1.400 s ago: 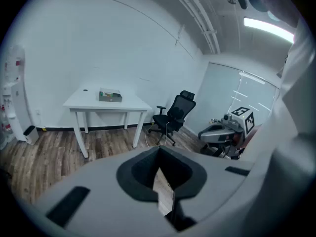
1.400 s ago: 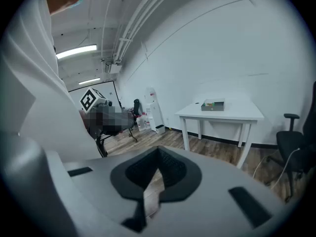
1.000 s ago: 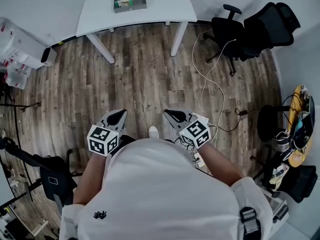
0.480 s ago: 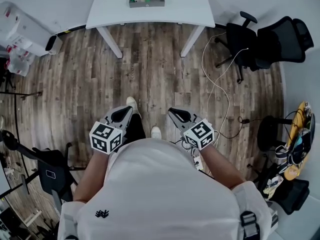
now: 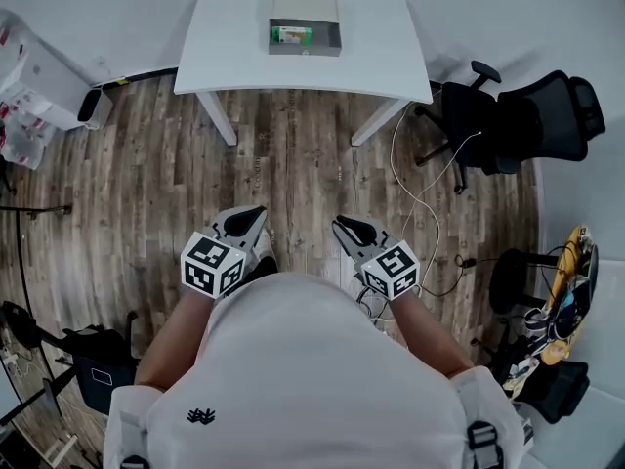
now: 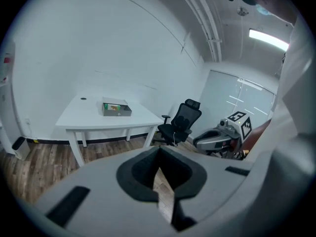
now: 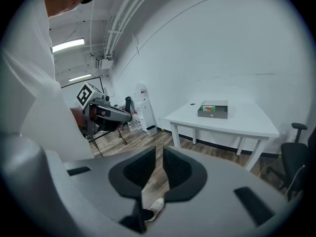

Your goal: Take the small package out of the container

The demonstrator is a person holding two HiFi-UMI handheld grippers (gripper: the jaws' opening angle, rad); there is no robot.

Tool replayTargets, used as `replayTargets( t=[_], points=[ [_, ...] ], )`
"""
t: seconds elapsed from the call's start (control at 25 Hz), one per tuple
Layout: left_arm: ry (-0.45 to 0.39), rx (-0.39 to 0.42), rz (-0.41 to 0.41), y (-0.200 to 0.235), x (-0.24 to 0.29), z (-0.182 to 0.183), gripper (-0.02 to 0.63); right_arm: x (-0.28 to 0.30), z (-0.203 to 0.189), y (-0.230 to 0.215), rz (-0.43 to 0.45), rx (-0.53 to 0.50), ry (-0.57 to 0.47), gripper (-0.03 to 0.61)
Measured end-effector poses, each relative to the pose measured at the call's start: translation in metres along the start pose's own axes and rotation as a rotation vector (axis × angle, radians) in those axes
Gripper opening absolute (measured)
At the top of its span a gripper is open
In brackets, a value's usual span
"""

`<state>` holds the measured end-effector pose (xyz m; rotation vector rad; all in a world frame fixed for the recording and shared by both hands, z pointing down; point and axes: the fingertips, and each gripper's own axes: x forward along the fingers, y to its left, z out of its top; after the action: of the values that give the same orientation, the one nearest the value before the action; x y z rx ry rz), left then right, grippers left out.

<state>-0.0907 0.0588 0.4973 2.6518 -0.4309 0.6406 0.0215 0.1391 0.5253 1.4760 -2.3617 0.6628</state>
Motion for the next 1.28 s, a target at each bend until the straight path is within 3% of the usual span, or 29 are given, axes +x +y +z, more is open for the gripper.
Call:
replayTargets(
  t=[0.28,0.64,0.84,1.28],
  points=[
    [0.016,0.024,0.0,0.075,0.002,0.017,0.006,0.062,0.052,-0.016,-0.021,-0.026,-0.014,0.041],
    [0.007,-0.02,0.013,0.106,0.02,0.038,0.006,0.1,0.082,-0.061,0.015,-0.056,0.001,0.043],
    [0.011,-0.055,0.098,0.138,0.035,0.054,0.006,0.134,0.111,-0.113,0.065,-0.098,0.005,0.06],
    [-0.047,-0.134,0.269,0.189,0.09,0.128,0.006,0.222,0.19,-0.258,0.182,-0.262,0.051,0.106]
  ],
)
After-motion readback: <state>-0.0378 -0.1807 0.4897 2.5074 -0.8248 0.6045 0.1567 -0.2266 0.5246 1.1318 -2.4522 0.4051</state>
